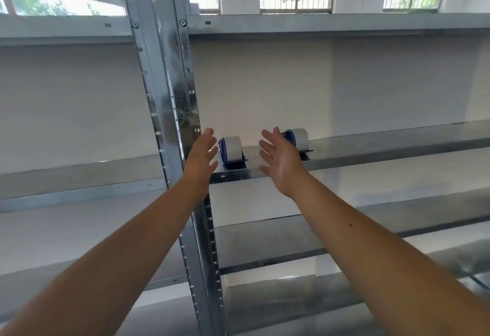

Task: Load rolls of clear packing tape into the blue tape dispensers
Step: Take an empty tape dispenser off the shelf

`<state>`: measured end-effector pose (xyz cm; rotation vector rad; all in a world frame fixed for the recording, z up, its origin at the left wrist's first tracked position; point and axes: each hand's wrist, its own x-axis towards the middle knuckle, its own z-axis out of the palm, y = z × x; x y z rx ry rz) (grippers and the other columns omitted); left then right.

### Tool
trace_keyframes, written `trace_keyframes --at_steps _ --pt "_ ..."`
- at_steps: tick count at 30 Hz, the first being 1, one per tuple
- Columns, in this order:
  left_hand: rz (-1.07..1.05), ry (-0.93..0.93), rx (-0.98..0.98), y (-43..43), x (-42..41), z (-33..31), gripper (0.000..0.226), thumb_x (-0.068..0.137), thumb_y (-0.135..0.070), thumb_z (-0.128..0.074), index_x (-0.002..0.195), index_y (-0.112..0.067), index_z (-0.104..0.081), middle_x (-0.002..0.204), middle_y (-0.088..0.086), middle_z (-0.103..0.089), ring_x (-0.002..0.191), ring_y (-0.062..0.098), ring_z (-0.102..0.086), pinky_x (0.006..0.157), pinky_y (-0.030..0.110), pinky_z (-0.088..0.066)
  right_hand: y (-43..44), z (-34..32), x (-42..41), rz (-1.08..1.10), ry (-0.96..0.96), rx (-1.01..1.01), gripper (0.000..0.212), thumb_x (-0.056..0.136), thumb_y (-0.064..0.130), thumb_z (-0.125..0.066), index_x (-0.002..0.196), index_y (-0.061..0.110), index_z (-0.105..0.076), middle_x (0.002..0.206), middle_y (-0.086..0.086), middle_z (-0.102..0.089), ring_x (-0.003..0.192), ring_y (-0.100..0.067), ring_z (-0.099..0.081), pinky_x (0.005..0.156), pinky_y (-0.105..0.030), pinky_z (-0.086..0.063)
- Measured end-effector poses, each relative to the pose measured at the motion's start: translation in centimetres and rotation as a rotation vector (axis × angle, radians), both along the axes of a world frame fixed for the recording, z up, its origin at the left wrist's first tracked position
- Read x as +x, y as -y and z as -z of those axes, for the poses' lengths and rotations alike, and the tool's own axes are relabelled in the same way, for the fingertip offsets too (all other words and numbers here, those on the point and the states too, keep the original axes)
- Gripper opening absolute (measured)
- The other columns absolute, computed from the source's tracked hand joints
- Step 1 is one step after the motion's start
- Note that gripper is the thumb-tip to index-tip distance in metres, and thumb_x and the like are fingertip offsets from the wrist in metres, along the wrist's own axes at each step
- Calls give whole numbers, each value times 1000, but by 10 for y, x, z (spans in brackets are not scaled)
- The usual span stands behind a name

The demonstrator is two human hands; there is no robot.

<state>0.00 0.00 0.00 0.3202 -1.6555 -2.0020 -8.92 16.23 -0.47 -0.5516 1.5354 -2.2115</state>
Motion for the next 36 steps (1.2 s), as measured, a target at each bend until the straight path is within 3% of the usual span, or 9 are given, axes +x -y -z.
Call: trace_keyframes --at_steps 6,9,16,21,26,29,31,33,36 --pt "-33 82 -15 0 -22 0 61 106 -52 -49 157 -19 -44 163 0 -47 146 19 -46 124 40 -34 4 5 -13 13 -43 70 63 102 61 -42 155 27 -45 166 -4 -37 153 -26 -33 124 -53 -28" --pt "-107 91 -195 -4 -39 6 66 106 -49 -52 160 -14 -40 166 1 -42 146 18 -43 116 32 -32 4 3 -29 10 -76 110 62 102 61 -42 154 28 -47 165 -3 -40 151 -24 -37 124 -52 -30" --pt "-285 185 -283 -8 -90 20 47 105 -40 -58 144 -13 -57 110 -11 -59 115 19 -56 94 30 -38 11 2 -86 -82 -107 191 59 105 57 -39 153 24 -47 162 -5 -44 149 -25 -41 123 -51 -32" --pt "-397 280 -366 -2 -117 22 46 101 -35 -65 140 -12 -57 112 -4 -62 98 17 -60 84 29 -44 30 6 -129 -174 -235 296 57 105 55 -41 151 23 -49 155 -3 -52 144 -22 -48 121 -48 -36" --pt "-408 332 -338 9 -130 36 18 104 -35 -59 99 -20 -66 87 -9 -65 83 12 -63 71 26 -48 46 19 -149 -266 -457 448 53 103 51 -50 145 18 -57 144 4 -61 132 -15 -55 117 -39 -41" --pt "-430 340 -379 16 -133 40 28 103 -37 -60 77 -28 -64 83 -5 -69 84 20 -66 83 35 -54 54 25 -152 -314 -646 591 33 97 46 -64 121 26 -74 112 14 -73 101 -6 -66 88 -24 -50" --pt "-432 315 -343 22 -138 39 31 101 -36 -62 71 -26 -63 84 4 -68 81 25 -63 81 39 -54 60 35 -160 -284 -846 736 32 94 43 -69 118 25 -78 112 10 -77 89 -4 -65 75 -18 -44" --pt "-432 280 -259 27 -142 35 34 100 -36 -64 68 -28 -53 85 6 -59 82 23 -56 79 39 -50 64 44 -165 -224 -995 809 32 93 40 -71 118 22 -79 121 5 -77 89 -2 -61 79 -19 -44" --pt "-448 234 -199 31 -150 23 35 100 -36 -65 70 -27 -48 78 -1 -49 70 19 -48 69 32 -45 66 50 -165 -185 -1094 812 28 94 32 -72 114 16 -81 126 -4 -76 116 -12 -66 103 -30 -48"
